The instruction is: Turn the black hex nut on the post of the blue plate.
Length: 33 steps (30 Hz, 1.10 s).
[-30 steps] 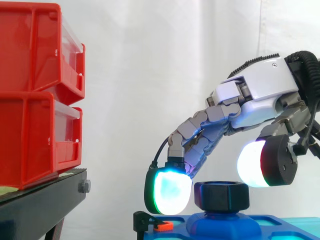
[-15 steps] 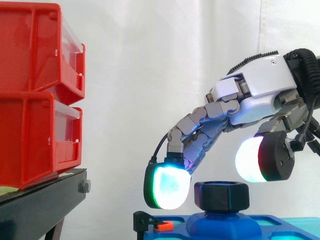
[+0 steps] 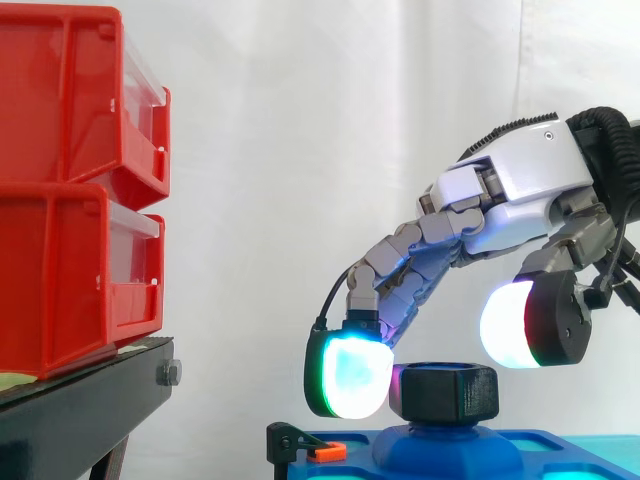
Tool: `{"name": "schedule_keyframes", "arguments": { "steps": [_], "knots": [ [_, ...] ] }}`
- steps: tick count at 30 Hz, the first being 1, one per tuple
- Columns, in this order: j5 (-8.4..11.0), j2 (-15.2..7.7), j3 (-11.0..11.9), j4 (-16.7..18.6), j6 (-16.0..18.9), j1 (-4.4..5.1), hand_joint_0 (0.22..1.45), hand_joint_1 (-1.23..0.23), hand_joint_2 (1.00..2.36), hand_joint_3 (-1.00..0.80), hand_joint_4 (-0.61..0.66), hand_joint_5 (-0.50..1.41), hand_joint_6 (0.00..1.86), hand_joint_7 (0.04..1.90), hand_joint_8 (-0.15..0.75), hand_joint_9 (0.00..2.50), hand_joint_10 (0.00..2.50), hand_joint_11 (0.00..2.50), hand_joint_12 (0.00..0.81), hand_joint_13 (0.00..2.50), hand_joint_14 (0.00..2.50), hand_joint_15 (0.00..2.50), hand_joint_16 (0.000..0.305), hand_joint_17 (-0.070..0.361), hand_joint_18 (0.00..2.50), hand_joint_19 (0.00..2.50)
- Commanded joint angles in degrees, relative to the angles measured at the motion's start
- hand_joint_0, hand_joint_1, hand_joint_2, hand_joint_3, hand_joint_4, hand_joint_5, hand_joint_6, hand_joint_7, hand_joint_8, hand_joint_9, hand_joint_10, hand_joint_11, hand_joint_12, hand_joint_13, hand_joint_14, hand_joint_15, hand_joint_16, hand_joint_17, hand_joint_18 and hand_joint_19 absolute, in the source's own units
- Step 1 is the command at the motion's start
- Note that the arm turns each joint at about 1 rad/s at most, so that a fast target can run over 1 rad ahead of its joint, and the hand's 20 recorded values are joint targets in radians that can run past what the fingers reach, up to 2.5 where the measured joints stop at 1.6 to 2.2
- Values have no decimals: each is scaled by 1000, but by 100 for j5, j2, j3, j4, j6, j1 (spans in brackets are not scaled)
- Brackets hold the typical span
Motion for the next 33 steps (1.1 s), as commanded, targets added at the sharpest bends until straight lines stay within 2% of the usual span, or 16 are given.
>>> {"name": "schedule_keyframes", "arguments": {
  "steps": [1,9,16,22,28,31,33],
  "knots": [
    [-24,0,5,-58,-42,-32,492,-452,1000,-500,177,-169,503,881,197,552,9,228,295,628,14,348,27,60,149,379],
    [-156,0,31,-155,-121,-137,492,-452,1000,-500,179,-167,503,892,197,553,9,225,295,628,14,341,27,60,148,367],
    [-297,0,110,-278,-200,-269,493,-451,1000,-500,180,-167,503,889,196,553,9,225,297,628,14,345,26,59,147,370],
    [-332,0,128,-357,-235,-339,492,-451,1000,-500,179,-167,503,888,195,553,9,233,295,629,14,344,26,59,146,367],
    [-455,0,128,-418,-235,-418,493,-452,1000,-500,180,-168,503,887,194,554,9,222,295,628,14,345,26,59,143,367],
    [-490,9,198,-480,-244,-445,493,-452,1000,-500,179,-168,503,887,195,555,9,233,296,629,15,348,26,59,143,367],
    [-508,9,286,-656,-306,-462,493,-452,1000,-500,181,-168,503,885,197,554,9,228,297,629,14,349,26,59,144,368]
  ]
}}
